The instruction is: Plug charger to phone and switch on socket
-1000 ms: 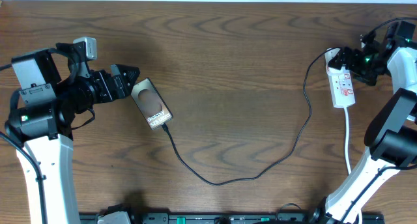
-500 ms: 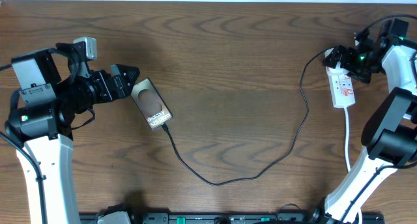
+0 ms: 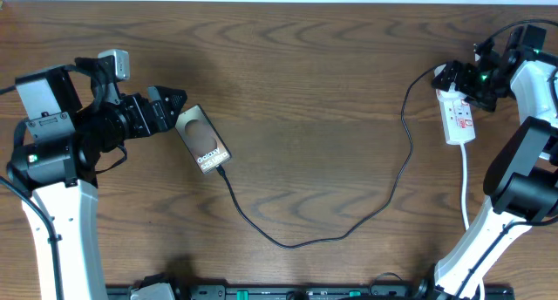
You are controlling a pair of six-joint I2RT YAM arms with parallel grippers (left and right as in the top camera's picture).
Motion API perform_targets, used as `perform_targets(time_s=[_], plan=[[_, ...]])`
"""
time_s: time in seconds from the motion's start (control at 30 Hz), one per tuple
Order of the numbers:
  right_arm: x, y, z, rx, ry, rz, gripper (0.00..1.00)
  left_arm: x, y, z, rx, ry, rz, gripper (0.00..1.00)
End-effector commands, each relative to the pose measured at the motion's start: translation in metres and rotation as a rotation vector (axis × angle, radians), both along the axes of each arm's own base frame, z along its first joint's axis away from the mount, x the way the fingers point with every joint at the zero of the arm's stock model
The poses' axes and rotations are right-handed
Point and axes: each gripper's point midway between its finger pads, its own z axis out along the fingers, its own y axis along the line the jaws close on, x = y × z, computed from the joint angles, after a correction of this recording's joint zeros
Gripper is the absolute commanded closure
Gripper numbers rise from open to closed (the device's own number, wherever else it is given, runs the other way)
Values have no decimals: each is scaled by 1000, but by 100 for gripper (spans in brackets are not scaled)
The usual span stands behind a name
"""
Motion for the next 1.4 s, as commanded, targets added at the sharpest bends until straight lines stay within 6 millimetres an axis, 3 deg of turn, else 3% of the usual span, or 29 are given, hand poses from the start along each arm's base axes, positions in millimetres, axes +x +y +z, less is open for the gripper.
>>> perform_targets(time_s=[0.0, 0.4, 0.9, 1.37], plan=[[3, 12, -3, 31, 2, 10, 1, 2, 2, -1, 20, -6, -4, 5], [-6, 17, -23, 57, 32, -10, 1, 1, 2, -1, 20, -6, -4, 5], [-5, 23, -21, 100, 27, -24, 1, 1, 2, -1, 20, -6, -4, 5], [0, 51, -17, 150, 21, 16, 1, 1, 2, -1, 20, -6, -4, 5]])
